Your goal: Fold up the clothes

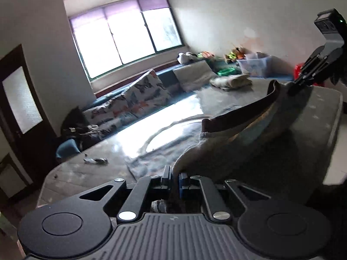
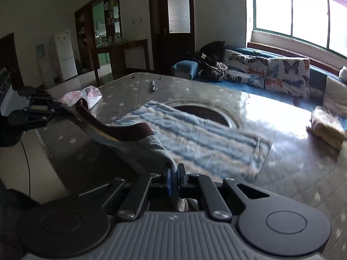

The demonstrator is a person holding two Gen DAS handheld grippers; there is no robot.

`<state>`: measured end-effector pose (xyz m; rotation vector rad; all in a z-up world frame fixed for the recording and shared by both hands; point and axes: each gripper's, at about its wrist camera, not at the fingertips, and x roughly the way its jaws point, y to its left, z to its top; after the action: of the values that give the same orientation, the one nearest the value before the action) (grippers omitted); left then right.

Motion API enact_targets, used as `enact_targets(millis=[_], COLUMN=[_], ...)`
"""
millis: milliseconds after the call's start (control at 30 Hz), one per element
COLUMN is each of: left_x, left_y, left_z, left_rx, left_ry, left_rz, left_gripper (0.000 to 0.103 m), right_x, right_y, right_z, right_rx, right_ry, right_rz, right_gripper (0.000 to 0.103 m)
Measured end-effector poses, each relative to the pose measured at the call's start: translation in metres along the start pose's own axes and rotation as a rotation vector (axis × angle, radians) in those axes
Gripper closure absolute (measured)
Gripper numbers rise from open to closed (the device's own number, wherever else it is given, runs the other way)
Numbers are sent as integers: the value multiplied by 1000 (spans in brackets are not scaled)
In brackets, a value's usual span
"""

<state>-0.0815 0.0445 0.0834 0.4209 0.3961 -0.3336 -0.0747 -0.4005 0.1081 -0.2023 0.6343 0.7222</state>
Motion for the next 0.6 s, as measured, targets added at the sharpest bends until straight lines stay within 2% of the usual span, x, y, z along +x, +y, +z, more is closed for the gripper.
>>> enact_targets(millis=[133,267,500,600], left_x=[36,81,165,202], left_y=[15,39,76,84], left_z=[17,36,56,57], left_rx=[4,-37,-83,-92], left_ry=[5,33,126,177], left_rz=[23,21,-4,-12], left_gripper=[96,96,95,95], right_x=[24,48,112,141], right_y=[-23,-47,-93,-109], right_z=[26,51,85,88], right_rx=[-4,-2,37,81], right_ry=[-2,-1,40,67], right_rz=[-21,-40,-59,-63], right_gripper=[98,98,98,98])
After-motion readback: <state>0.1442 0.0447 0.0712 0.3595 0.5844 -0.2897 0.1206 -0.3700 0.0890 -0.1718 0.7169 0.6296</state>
